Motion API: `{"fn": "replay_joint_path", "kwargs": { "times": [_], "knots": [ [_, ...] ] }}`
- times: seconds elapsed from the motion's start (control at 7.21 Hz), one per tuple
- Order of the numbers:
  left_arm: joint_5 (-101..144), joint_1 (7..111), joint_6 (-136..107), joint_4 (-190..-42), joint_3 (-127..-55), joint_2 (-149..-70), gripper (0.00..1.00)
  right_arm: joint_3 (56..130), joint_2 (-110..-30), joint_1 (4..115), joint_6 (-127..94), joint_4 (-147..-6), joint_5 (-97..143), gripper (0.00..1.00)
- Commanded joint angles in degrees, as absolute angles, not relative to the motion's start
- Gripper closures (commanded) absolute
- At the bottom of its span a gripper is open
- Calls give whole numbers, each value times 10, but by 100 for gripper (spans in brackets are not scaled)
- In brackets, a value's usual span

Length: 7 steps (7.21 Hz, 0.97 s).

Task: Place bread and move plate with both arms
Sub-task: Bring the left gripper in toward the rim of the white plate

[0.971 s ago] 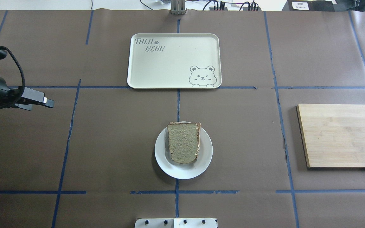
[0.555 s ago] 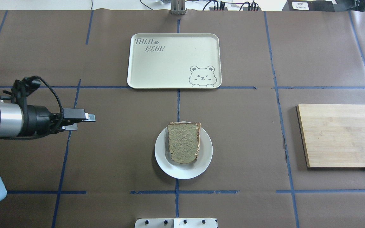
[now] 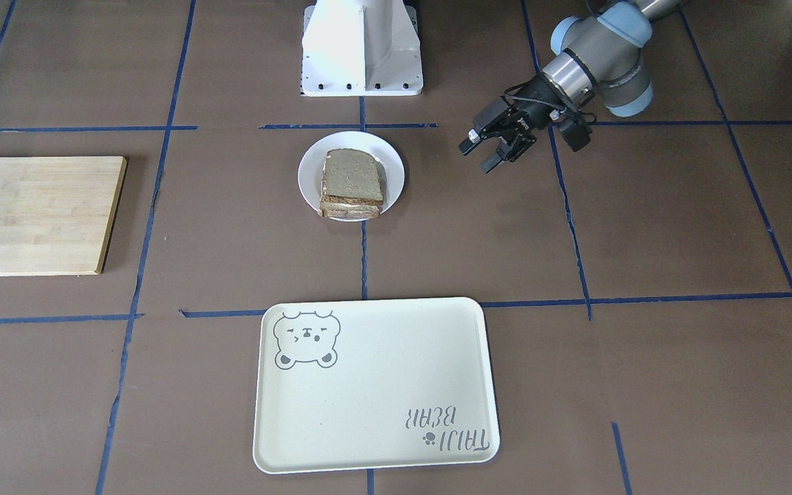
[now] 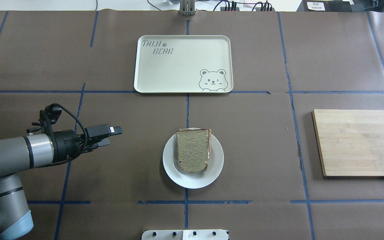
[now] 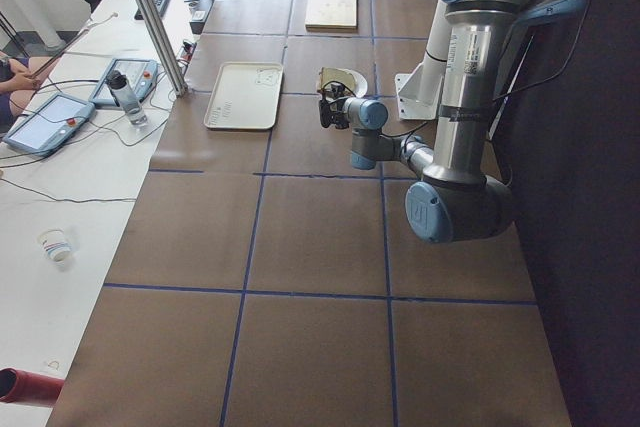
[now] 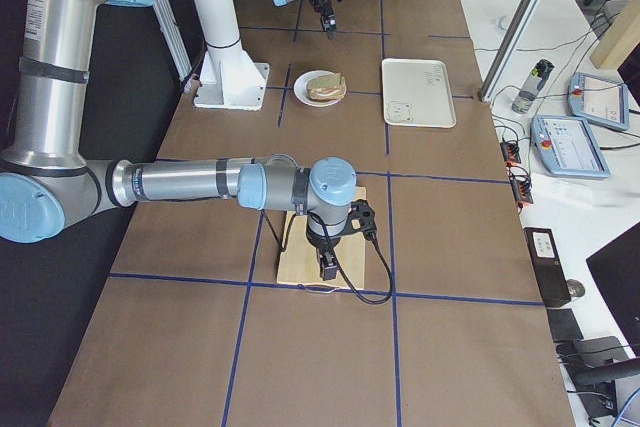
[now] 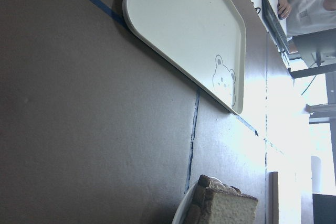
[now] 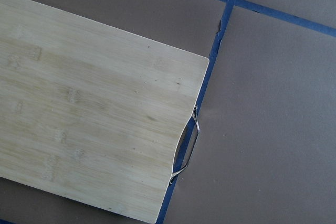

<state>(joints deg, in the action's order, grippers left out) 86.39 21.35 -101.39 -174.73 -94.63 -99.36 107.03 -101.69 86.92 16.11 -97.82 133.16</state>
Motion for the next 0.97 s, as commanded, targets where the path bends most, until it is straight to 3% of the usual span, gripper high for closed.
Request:
{"fn": "replay_joint_path", "kwargs": {
  "times": [0.0, 0.55, 0.83],
  "knots": [
    [842, 186, -1022, -1766, -888, -1045, 0, 1070, -1017, 869, 161, -978, 1332, 0],
    [869, 176, -1021, -1691, -872, -1100, 2, 1070, -1018, 869, 162, -978, 1332, 0],
    [878, 171, -1022, -1680, -869, -1110, 10, 1069, -1019, 869, 161, -978, 1332, 0]
  ]
}}
